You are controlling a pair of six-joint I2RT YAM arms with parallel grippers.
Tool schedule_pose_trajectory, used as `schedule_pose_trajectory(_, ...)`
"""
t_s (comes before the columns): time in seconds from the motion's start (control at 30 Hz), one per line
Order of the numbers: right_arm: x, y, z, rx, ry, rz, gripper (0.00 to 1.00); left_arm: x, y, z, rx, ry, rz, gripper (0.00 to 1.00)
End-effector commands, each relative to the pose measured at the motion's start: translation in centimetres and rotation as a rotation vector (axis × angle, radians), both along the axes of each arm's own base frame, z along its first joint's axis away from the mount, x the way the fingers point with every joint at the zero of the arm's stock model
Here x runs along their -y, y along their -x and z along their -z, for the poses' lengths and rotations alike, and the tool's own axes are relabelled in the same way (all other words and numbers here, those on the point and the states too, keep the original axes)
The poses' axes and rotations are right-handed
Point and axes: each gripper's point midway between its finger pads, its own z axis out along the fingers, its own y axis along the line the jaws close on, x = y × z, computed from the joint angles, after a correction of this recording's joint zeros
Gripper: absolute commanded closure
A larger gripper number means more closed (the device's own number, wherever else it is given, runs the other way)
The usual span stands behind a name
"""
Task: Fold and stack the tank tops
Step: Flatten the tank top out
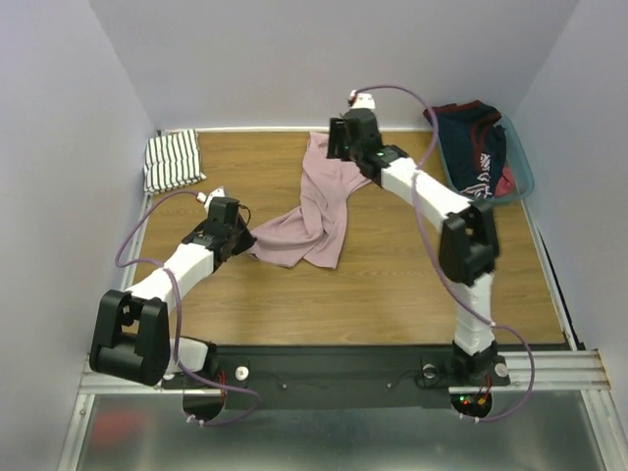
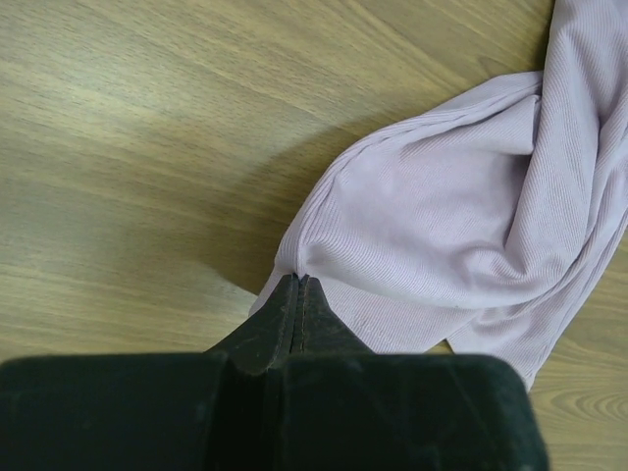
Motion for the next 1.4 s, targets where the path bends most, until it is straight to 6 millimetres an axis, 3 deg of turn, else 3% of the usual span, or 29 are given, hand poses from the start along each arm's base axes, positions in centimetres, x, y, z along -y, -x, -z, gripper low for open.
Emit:
schedule_pose_trajectory(0.0, 2.1, 7.6, -9.1, 0.046, -0.199, 0.014, 0.36, 0.4, -1.3, -1.9, 0.071, 0.025, 0.011, 1.00)
schedule_pose_trajectory(0.03, 2.5, 10.4, -3.5, -0.073, -0.153, 0.004, 0.40, 0.5, -1.2, -1.9, 0.073, 0.035, 0.011, 1.00)
schedule_pose_trajectory(0.07, 2.7, 12.2, -2.2, -0.108, -0.151, -0.002, 0.41, 0.7, -1.2, -2.1, 0.077, 0.046, 0.015, 1.00)
schedule_pose_trajectory(0.1, 3.1, 14.3, -3.0, -0.108, -0.185, -0.004, 0.41, 0.8, -1.1, -2.2, 0.079, 0.051, 0.017, 1.00)
schedule_pose_trajectory(0.13, 3.5, 17.4, 1.9, -0.218, -0.141, -0.015, 0.43, 0.8, -1.0, -2.3, 0.080, 0.054, 0.020, 1.00)
schedule_pose_trajectory(0.23, 3.1, 22.4, 5.2, -0.336, -0.199, -0.057, 0.45, 0.7, -0.9, -2.2, 0.080, 0.046, 0.022, 1.00)
schedule_pose_trajectory(0.27, 2.8, 25.0, 8.0, -0.405, -0.188, -0.059, 0.45, 0.7, -0.8, -2.2, 0.078, 0.046, 0.024, 1.00)
schedule_pose_trajectory(0.37, 1.5, 28.0, 10.8, -0.479, -0.216, -0.074, 0.45, 0.7, -0.6, -1.9, 0.075, 0.053, 0.023, 1.00)
schedule_pose_trajectory(0.5, 0.9, 28.8, 11.2, -0.475, -0.264, -0.068, 0.41, 1.4, -0.3, -1.5, 0.060, 0.090, 0.040, 1.00)
schedule_pose_trajectory(0.7, 1.2, 28.4, 9.6, -0.426, -0.296, -0.049, 0.41, 1.4, -0.3, -1.7, 0.069, 0.085, 0.040, 1.00)
schedule_pose_trajectory(0.9, -0.6, 27.8, 9.2, -0.409, -0.271, -0.066, 0.47, 1.3, -0.4, -1.8, 0.068, 0.083, 0.036, 1.00)
schedule_pose_trajectory(1.07, -2.3, 27.0, 10.8, -0.433, -0.229, -0.067, 0.49, 1.3, -0.6, -1.8, 0.066, 0.083, 0.038, 1.00)
schedule_pose_trajectory(1.37, -2.4, 26.5, 14.3, -0.483, -0.165, -0.035, 0.50, 1.3, -0.5, -1.8, 0.067, 0.079, 0.043, 1.00)
